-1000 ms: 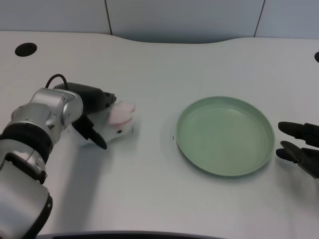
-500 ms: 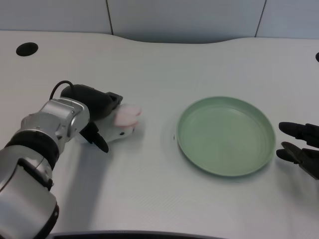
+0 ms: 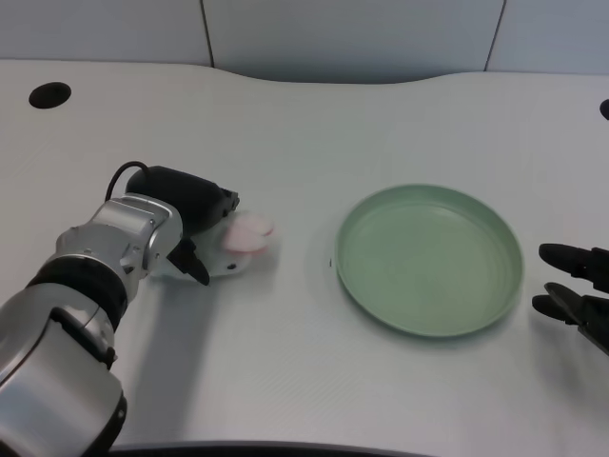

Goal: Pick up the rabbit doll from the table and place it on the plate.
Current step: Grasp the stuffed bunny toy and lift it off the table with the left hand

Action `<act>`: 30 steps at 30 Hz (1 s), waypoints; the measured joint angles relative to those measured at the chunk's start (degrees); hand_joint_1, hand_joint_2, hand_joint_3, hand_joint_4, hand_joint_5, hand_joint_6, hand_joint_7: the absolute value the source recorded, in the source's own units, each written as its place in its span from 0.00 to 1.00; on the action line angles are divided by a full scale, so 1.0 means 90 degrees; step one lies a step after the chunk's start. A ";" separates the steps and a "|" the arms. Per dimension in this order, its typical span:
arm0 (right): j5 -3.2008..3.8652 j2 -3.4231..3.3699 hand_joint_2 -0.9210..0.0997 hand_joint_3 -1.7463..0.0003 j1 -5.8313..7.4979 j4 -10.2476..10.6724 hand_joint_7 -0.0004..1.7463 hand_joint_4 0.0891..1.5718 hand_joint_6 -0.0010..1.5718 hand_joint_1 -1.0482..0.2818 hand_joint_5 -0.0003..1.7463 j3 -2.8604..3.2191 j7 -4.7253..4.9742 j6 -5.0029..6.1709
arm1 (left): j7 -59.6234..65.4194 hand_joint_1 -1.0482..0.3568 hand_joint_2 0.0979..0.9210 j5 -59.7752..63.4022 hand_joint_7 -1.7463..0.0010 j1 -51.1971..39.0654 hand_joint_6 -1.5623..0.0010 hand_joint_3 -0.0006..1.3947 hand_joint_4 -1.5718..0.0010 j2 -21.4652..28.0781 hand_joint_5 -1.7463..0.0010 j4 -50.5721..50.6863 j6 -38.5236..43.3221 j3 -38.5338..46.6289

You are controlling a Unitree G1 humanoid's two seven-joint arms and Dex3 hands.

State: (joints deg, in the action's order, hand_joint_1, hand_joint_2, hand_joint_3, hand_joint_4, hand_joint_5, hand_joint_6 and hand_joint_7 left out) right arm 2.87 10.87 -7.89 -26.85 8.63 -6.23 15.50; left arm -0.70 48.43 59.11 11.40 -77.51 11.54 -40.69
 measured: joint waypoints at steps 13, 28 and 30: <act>0.0094 -0.0059 0.00 0.95 0.0225 0.0331 0.00 0.70 0.54 0.48 0.01 0.0038 0.0002 0.0000 | 0.0162 0.48 0.88 -0.0037 0.30 -0.0016 0.86 0.00 0.89 0.0028 0.16 -0.0031 0.0177 0.0065; 0.0095 -0.0091 0.00 0.95 0.0206 0.0251 0.00 0.71 0.54 0.49 0.01 0.0020 0.0033 0.0004 | 0.1953 0.62 1.00 0.0165 0.06 -0.0176 0.67 0.05 0.53 0.0076 0.01 -0.0060 0.0512 -0.0028; 0.0084 -0.0108 0.00 0.95 0.0182 0.0214 0.01 0.71 0.55 0.48 0.01 0.0015 0.0040 0.0004 | 0.1982 0.62 1.00 0.0141 0.02 -0.0145 0.66 0.08 0.51 0.0079 0.00 -0.0061 0.0568 0.0019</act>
State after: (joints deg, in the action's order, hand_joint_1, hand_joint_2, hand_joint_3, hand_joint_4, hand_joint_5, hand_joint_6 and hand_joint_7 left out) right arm 3.62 9.90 -6.25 -24.92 8.76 -5.87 15.53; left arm 17.14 49.70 57.80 12.12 -78.06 16.66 -40.52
